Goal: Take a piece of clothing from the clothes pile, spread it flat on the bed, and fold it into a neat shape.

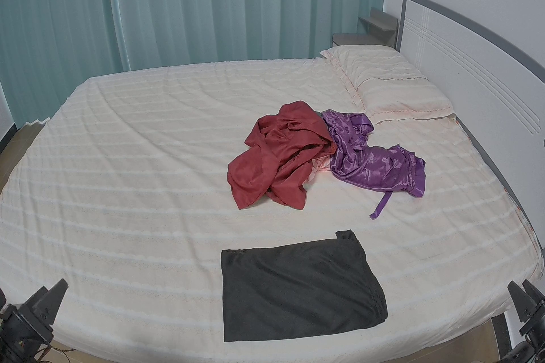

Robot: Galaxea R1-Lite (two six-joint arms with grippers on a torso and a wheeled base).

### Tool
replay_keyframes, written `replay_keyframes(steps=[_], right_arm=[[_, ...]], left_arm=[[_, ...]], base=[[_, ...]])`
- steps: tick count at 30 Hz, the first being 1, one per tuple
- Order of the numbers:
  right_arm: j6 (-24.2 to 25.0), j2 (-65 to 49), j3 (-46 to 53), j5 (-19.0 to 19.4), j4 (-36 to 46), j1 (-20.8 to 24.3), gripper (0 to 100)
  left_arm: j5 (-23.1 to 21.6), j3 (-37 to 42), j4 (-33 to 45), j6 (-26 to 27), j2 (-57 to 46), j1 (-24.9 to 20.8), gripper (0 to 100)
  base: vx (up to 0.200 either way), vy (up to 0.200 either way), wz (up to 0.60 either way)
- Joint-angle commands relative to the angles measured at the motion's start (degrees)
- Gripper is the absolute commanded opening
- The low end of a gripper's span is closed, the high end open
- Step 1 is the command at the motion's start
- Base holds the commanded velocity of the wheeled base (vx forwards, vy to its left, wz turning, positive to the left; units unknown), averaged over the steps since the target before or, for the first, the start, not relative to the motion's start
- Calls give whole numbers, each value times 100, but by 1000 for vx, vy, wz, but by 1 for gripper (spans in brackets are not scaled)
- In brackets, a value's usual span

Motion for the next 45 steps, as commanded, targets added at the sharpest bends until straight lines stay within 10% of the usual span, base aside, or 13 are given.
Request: replay_keyframes(steps=[1, 8, 21, 45], right_arm=[[-557, -1380, -73, -70, 555, -521, 100], [-812, -1380, -73, -97, 555, -521, 100], [-1823, -1380, -29, -105, 555, -521, 100], [-3642, -1371, 6, -510, 564, -521, 100]], left_arm=[[674, 177, 967, 1181, -2309, 609, 100], [1975, 397, 818, 2157, -2353, 582, 100], [2775, 520, 502, 3018, -2353, 582, 100], [1430, 564, 370, 3440, -2353, 573, 100]], base=[[0, 0, 0], [0, 0, 0], [0, 0, 0], [0, 0, 0]])
